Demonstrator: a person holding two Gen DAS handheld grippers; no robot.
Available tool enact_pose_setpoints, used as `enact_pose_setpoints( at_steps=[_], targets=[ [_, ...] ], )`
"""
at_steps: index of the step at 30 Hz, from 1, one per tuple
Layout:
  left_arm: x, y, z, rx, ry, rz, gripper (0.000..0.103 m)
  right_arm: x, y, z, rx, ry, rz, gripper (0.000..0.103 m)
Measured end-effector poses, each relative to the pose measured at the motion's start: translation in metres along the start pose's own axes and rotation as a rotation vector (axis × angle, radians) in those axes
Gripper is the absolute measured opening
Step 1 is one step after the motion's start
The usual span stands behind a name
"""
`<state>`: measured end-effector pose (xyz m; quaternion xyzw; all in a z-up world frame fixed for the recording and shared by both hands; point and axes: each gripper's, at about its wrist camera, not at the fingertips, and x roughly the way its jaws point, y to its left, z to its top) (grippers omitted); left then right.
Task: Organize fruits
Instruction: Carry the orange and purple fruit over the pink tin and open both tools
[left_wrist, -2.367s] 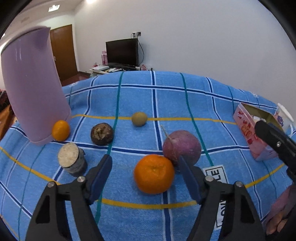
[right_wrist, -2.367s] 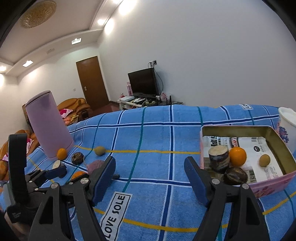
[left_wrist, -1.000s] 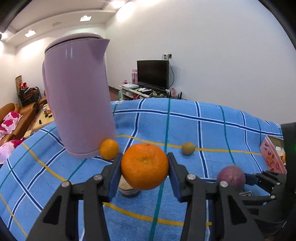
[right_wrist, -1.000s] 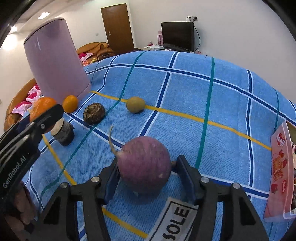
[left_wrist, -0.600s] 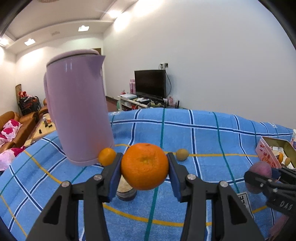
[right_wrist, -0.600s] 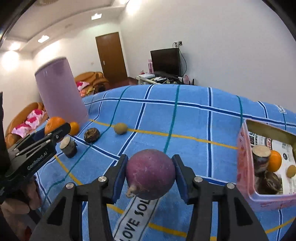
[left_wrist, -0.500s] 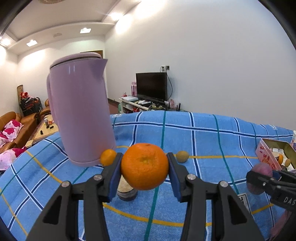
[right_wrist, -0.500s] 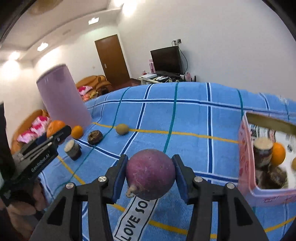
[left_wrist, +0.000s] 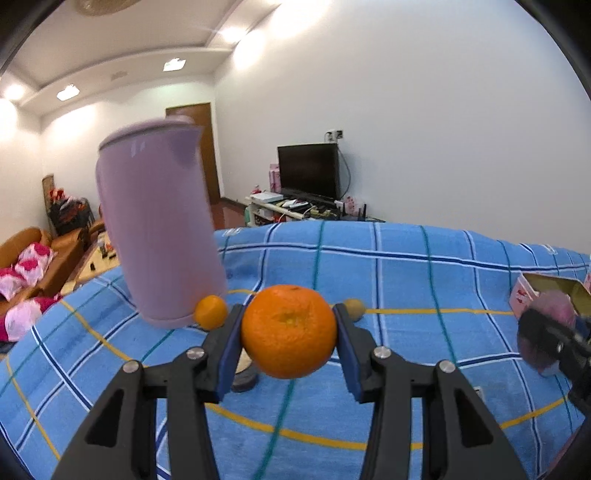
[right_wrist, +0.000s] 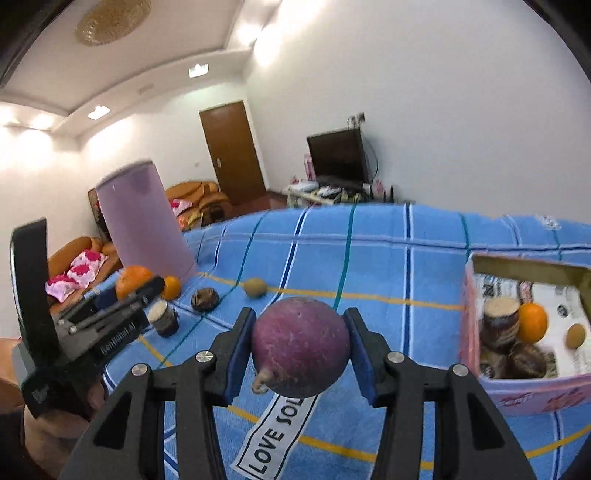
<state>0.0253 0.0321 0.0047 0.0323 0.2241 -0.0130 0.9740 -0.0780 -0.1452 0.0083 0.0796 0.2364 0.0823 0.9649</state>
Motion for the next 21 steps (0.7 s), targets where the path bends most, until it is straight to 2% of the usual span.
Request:
enact_pose_setpoints(
  at_steps=[4, 8, 21],
  targets=[
    [-0.01, -0.018, 0.009, 0.016, -0.037, -0.029, 0.048, -0.009, -0.005, 0.006, -0.03, -0.05, -0.057, 0.051],
    [-0.016, -0.036, 0.016, 0.024, -0.05, -0.067, 0.048, -0.012, -0.014, 0.008, -0.03, -0.064, -0.083, 0.051],
    [-0.02, -0.078, 0.009, 0.049, -0.032, -0.129, 0.048, -0.039, -0.037, 0.006, -0.056, -0.102, -0.175, 0.051]
  ],
)
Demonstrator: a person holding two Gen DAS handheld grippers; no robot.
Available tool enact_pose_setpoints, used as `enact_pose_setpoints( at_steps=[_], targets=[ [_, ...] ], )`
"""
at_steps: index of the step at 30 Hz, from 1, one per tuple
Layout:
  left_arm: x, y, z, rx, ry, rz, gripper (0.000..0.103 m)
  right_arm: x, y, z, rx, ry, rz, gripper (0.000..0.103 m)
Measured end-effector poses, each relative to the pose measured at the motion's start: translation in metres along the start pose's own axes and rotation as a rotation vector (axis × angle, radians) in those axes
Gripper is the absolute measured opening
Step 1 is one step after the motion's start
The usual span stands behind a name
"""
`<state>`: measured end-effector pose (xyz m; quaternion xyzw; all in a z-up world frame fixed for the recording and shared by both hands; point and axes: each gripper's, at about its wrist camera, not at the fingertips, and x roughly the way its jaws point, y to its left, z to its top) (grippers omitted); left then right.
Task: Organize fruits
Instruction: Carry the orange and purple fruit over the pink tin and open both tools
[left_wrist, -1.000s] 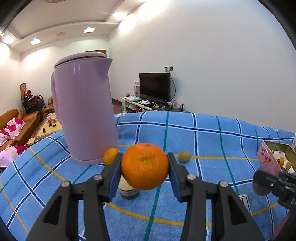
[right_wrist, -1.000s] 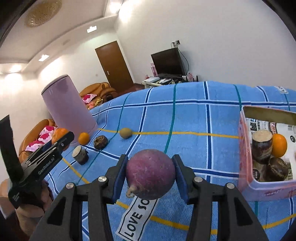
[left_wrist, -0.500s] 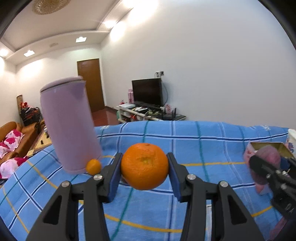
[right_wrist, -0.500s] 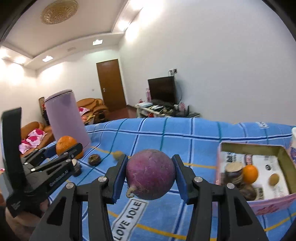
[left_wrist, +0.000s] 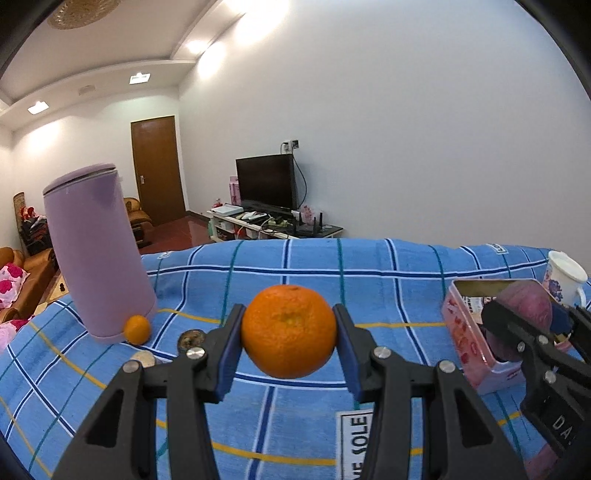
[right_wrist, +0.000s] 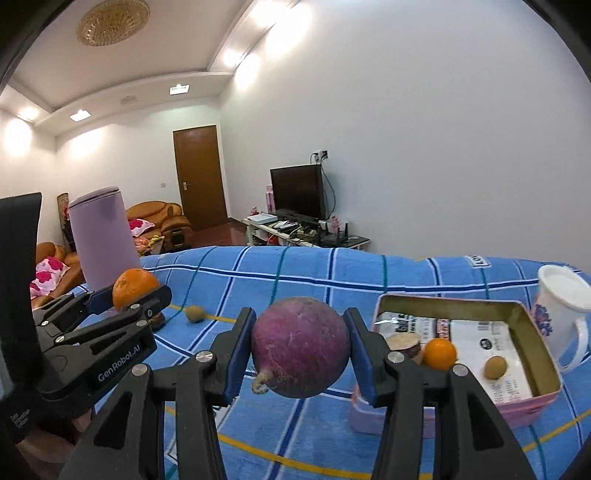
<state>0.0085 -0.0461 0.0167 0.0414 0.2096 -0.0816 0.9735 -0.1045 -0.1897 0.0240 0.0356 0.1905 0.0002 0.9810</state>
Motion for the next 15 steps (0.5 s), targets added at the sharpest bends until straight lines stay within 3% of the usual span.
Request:
enact_pose_setpoints(
  at_steps=[15],
  targets=[
    [-0.004, -0.045, 0.004, 0.022, 0.006, -0.059, 0.048, -0.019, -0.031, 0.003, 0.004, -0.041, -0.06, 0.051]
  ],
)
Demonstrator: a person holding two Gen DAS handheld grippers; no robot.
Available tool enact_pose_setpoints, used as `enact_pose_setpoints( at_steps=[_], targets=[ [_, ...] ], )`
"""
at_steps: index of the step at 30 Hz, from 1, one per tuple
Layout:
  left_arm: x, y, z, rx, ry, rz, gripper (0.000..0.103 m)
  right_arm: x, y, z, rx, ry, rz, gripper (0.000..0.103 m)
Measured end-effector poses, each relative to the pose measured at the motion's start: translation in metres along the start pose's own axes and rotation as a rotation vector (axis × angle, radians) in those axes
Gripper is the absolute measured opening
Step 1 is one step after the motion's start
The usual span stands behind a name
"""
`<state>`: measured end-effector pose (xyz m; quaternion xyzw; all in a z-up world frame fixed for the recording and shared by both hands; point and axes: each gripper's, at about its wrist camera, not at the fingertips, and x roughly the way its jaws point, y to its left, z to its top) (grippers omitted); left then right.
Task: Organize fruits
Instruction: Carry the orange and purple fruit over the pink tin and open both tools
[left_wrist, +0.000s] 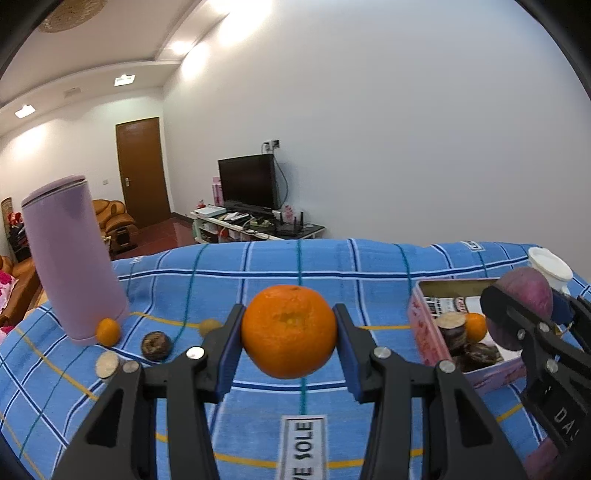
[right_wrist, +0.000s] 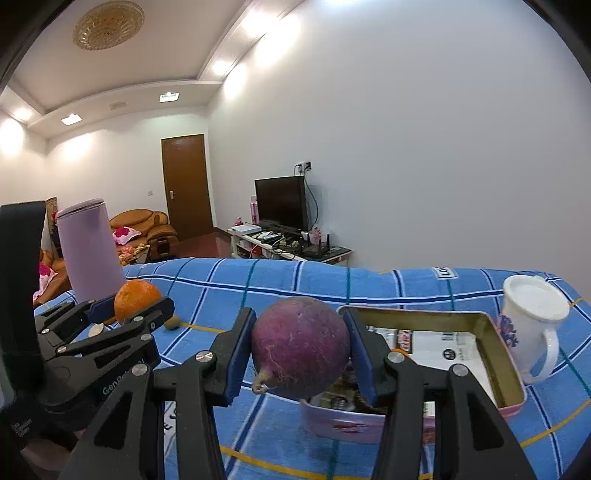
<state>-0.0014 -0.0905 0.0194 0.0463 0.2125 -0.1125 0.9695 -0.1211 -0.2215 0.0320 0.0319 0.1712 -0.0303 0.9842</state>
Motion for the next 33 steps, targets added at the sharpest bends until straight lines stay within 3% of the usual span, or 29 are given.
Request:
enact_pose_setpoints(
  at_steps=[21, 28, 33],
  targets=[
    [0.015, -0.081, 0.016, 0.045, -0.017, -0.117, 0.048, -0.013, -0.085, 0.01, 0.091, -0.03, -0.136, 0.051],
    [0.024, -0.106, 0.021, 0.044, -0.015, -0.162, 0.049, -0.016, -0.099, 0.013, 0.024, -0.046, -0.228, 0.051],
    [0.034, -0.129, 0.021, 0.057, 0.002, -0.189, 0.049, -0.012, -0.119, 0.014, 0.056, -0.023, -0.253, 0.051]
  ],
)
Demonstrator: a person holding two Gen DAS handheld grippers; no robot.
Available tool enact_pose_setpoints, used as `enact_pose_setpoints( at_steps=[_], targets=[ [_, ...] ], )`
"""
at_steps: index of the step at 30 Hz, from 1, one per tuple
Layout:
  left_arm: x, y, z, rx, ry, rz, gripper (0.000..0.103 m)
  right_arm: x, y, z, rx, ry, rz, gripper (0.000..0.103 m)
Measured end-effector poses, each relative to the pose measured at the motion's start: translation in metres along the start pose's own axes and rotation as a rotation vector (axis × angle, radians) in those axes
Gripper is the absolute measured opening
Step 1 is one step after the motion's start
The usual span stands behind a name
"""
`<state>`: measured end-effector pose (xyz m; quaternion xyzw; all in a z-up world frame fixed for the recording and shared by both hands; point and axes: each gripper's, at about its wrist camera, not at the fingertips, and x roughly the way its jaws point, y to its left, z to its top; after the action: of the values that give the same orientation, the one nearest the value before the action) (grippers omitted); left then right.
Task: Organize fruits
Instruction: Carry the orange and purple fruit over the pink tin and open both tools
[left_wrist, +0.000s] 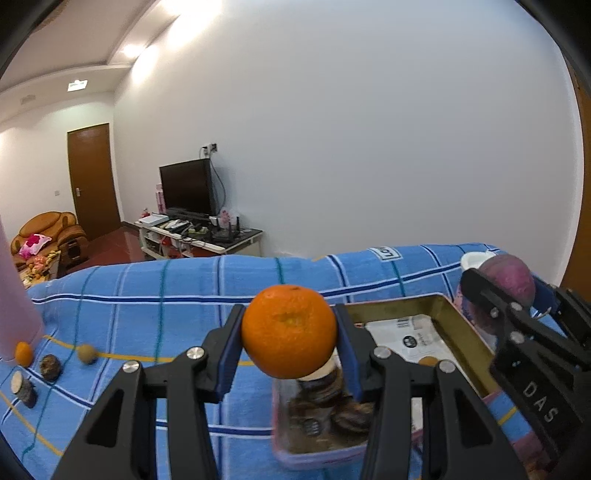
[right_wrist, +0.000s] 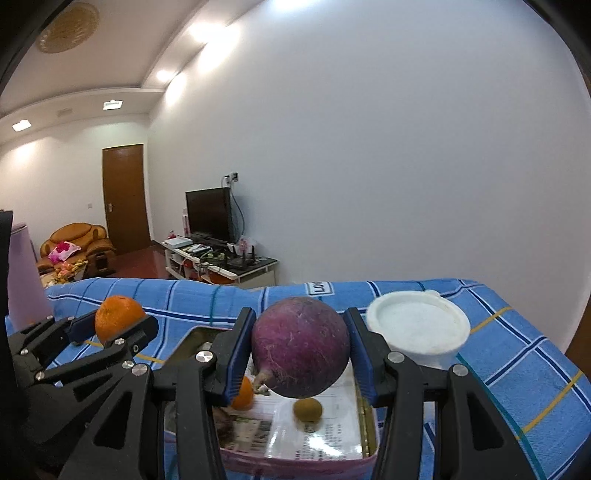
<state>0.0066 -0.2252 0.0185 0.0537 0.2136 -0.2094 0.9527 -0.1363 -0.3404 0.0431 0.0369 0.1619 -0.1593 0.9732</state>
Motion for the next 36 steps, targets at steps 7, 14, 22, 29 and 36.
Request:
enact_pose_setpoints(
  at_steps=[7, 14, 22, 29, 36],
  targets=[
    [0.018, -0.018, -0.001, 0.022, 0.03, -0.014, 0.049, 0.023, -0.01, -0.001, 0.012, 0.077, -0.022, 0.051],
    [0.037, -0.013, -0.004, 0.001, 0.089, -0.009, 0.048, 0.038, -0.009, -0.005, 0.013, 0.141, -0.008, 0.051],
    [0.043, -0.008, -0.005, -0.006, 0.139, -0.018, 0.048, 0.062, -0.005, -0.018, 0.005, 0.244, 0.019, 0.051],
    [0.042, -0.006, -0.006, -0.011, 0.143, -0.02, 0.048, 0.073, -0.008, -0.025, 0.032, 0.315, 0.061, 0.051],
    [0.042, -0.001, -0.005, -0.023, 0.137, -0.049, 0.048, 0.069, -0.019, -0.022, 0.132, 0.301, 0.129, 0.052]
  ],
)
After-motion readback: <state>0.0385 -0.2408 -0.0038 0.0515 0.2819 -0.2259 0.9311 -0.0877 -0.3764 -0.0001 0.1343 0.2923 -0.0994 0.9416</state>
